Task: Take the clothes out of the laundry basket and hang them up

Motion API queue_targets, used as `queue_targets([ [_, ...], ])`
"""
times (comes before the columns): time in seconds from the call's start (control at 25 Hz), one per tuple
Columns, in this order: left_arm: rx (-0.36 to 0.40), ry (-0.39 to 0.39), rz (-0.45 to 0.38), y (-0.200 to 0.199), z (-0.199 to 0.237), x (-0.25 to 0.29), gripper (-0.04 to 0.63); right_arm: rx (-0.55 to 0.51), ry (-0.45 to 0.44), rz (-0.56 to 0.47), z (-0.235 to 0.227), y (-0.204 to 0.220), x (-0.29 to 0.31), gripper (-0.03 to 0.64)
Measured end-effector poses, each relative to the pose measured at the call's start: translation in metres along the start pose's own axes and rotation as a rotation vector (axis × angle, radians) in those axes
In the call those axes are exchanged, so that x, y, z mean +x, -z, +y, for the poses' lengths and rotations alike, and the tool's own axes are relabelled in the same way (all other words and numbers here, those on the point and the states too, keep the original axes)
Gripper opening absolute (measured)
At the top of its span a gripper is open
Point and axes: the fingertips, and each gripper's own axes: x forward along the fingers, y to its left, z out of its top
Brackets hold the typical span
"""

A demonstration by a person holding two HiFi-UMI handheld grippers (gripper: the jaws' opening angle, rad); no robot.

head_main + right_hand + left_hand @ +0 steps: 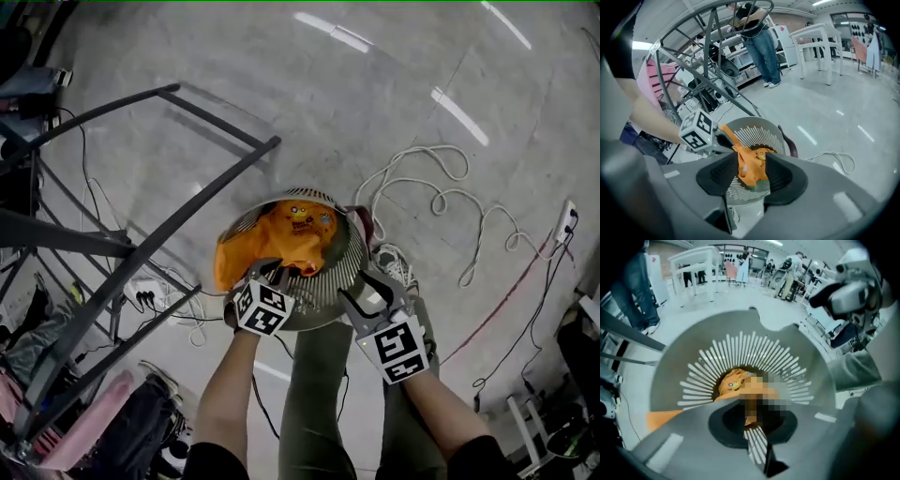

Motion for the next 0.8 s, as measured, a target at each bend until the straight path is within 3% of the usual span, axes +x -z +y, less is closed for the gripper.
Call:
queue_targets([
  [0.24, -0.203, 0.004, -0.097, -0.042, -0.002, -0.106, 0.028, -0.048, -0.05, 0.077, 0.013, -0.012, -0.025, 0.187],
  [0.44, -0.251, -0.029, -0.184, -0.081, -0.006, -0.187, 0.028, -0.095, -0.101, 0.098, 0.04, -0.031, -0.049, 0.187],
  [0.64, -0.429, 0.022, -0.323, -0.122, -0.011, -0.256, 0.028, -0.127, -0.149, 0.094, 0.066, -0.055, -0.074, 0.187],
  [0.8, -0.456, -0.001, -0.419, -0.164, -0.01, -0.305, 0.028, -0.176, -0.168, 0.088, 0.072, -0.079, -0.09, 0.187],
])
